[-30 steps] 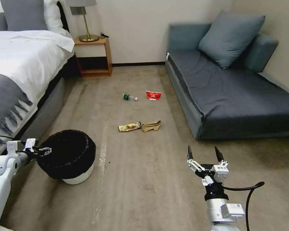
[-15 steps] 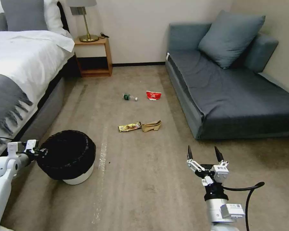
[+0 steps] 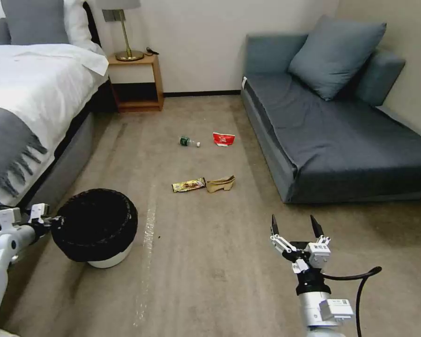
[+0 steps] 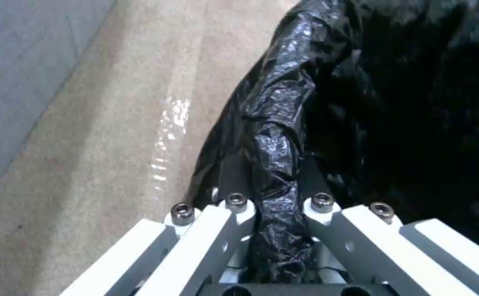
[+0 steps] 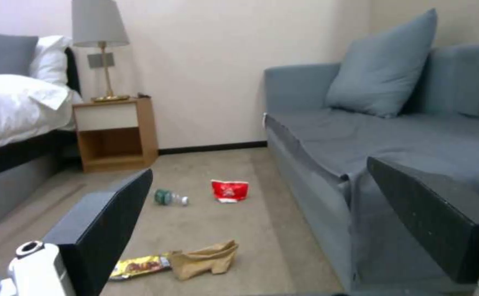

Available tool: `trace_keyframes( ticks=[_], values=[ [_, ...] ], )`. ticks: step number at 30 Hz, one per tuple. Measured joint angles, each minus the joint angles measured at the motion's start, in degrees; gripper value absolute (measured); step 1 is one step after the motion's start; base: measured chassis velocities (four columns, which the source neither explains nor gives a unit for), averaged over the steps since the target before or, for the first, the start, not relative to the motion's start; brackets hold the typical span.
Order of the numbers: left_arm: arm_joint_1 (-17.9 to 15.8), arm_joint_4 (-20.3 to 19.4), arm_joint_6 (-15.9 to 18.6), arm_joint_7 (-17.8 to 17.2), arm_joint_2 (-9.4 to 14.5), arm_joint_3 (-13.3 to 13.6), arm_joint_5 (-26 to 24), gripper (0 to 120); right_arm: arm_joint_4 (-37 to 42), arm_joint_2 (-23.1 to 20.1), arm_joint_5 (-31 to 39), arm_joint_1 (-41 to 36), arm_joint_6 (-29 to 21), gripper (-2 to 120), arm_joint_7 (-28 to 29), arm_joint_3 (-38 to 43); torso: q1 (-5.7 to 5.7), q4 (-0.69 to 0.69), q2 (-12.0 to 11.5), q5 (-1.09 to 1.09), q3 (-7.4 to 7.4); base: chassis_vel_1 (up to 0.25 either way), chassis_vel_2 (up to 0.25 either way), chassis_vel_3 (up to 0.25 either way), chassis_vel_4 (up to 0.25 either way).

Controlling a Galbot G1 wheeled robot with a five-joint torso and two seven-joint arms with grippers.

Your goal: Pick up the trash bin, then pick up the garbage on the floor and place it into the trash bin.

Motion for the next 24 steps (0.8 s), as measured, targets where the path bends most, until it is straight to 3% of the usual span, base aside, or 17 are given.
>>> trace_keyframes(
  ticks=[11,24],
  values=[
    [4.56,-7.24,3.29,-1.26,1.71,-2.35,-8.40,5,-3.64,-0.39,-1.40,-0.91,2.50,100,-3.67,-0.43,0.00,0.00,0.00,0.01,0.00,0.000,0.000,0.000,0.000],
    [5.58,-5.79,3.95,-1.51,3.41,-3.12,-10.75,5,-6.51,-0.62,-1.16,-0.46,5.75,100,-4.84,-0.65,0.00,0.00,0.00,0.00,0.00,0.000,0.000,0.000,0.000]
  ],
)
